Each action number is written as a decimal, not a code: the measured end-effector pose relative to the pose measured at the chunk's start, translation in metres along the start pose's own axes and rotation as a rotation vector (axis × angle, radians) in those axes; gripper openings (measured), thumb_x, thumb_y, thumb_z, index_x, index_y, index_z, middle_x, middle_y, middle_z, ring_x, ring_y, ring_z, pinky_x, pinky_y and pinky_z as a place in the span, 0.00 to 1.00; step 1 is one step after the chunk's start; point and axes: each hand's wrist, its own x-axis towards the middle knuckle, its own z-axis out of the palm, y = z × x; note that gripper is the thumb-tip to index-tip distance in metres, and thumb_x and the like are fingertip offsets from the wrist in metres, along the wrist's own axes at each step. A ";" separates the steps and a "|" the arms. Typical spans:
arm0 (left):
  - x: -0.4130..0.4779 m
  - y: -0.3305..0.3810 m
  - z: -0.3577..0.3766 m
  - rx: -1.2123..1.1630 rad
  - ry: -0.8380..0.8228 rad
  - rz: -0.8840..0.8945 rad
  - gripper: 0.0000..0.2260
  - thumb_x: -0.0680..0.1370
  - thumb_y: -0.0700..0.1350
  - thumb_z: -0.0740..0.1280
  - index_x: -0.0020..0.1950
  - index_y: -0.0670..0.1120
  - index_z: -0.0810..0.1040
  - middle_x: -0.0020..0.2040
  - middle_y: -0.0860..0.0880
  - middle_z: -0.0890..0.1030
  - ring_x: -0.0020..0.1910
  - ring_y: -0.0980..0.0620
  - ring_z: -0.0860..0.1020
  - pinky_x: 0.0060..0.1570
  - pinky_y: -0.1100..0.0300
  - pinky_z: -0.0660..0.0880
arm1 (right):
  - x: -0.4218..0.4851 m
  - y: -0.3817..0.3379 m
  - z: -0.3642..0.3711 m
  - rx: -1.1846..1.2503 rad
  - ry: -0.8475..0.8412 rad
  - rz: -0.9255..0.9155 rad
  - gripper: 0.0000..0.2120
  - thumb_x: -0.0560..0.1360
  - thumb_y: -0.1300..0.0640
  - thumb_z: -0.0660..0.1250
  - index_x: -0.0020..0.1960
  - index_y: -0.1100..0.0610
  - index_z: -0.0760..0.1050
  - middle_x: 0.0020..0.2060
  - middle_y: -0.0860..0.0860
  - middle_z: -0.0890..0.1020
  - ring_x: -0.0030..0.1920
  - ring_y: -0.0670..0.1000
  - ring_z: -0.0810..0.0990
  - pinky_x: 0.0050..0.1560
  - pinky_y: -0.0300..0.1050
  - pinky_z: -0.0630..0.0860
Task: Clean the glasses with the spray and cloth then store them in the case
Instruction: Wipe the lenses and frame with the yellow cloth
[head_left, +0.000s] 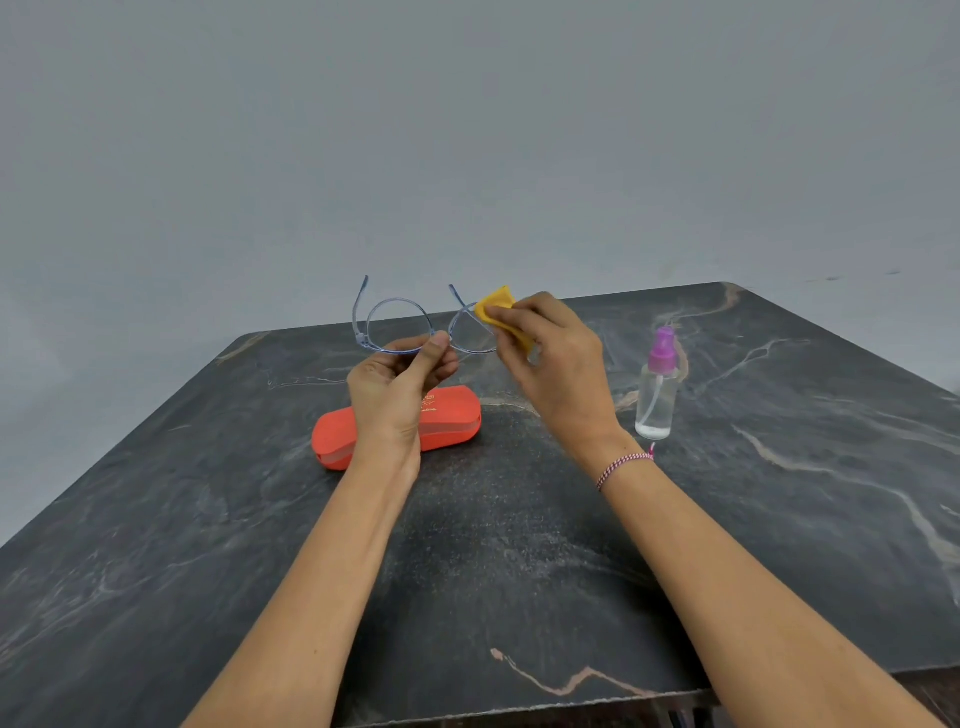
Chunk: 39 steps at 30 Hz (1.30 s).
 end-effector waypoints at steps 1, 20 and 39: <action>0.000 0.000 0.000 0.003 -0.001 0.005 0.03 0.73 0.35 0.70 0.40 0.40 0.79 0.27 0.51 0.81 0.29 0.57 0.80 0.35 0.67 0.77 | 0.000 0.001 -0.001 -0.002 0.002 0.010 0.08 0.72 0.66 0.70 0.51 0.63 0.81 0.40 0.55 0.80 0.39 0.52 0.79 0.43 0.40 0.75; 0.000 -0.001 -0.001 0.015 -0.006 0.038 0.03 0.72 0.34 0.70 0.40 0.40 0.79 0.27 0.51 0.81 0.29 0.57 0.80 0.35 0.67 0.77 | -0.002 -0.002 0.001 0.001 -0.027 -0.039 0.09 0.71 0.68 0.70 0.51 0.62 0.80 0.40 0.55 0.79 0.39 0.53 0.79 0.42 0.42 0.76; 0.008 0.008 -0.009 -0.108 0.023 -0.010 0.03 0.75 0.36 0.68 0.40 0.40 0.78 0.29 0.52 0.82 0.30 0.58 0.80 0.36 0.67 0.78 | -0.004 -0.001 -0.001 0.073 -0.126 0.036 0.08 0.72 0.66 0.68 0.50 0.59 0.79 0.43 0.52 0.78 0.42 0.48 0.78 0.42 0.38 0.75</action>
